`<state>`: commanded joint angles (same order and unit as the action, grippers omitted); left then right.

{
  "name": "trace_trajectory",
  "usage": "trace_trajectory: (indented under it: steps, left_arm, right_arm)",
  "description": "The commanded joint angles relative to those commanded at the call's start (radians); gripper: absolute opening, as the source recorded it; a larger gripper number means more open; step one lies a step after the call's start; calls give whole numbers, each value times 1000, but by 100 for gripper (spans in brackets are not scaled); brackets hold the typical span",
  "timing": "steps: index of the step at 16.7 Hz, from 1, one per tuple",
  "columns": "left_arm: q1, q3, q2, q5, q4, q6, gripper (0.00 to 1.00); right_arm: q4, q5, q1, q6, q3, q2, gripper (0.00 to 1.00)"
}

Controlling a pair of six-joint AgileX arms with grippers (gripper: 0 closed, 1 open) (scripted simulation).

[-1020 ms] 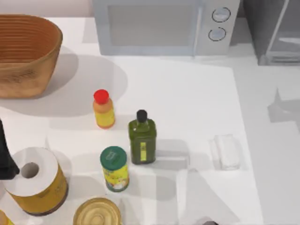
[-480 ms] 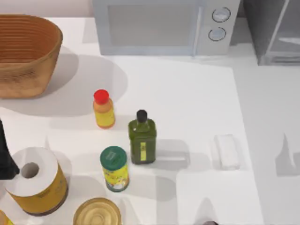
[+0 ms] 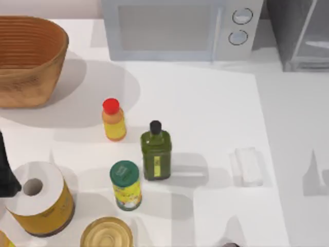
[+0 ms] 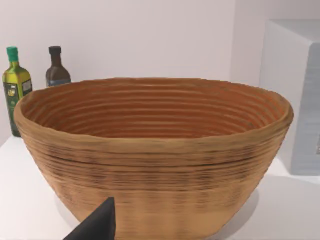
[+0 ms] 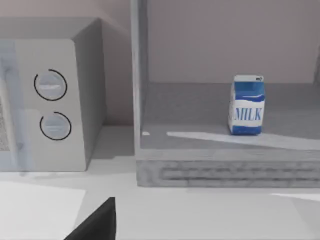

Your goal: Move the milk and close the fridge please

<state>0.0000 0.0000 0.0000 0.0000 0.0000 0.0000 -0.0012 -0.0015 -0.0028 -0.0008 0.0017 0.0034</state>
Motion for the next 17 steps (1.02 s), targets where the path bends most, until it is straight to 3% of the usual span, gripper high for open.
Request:
trace_trajectory:
  steps: [6,17]
  left_arm:
    - [0,0,0,0,0,0,100]
    - [0,0,0,0,0,0,100]
  right_arm:
    - [-225,-3,4,-13,110,-137,100]
    - [-1199,7,1,-2,546,-665,100]
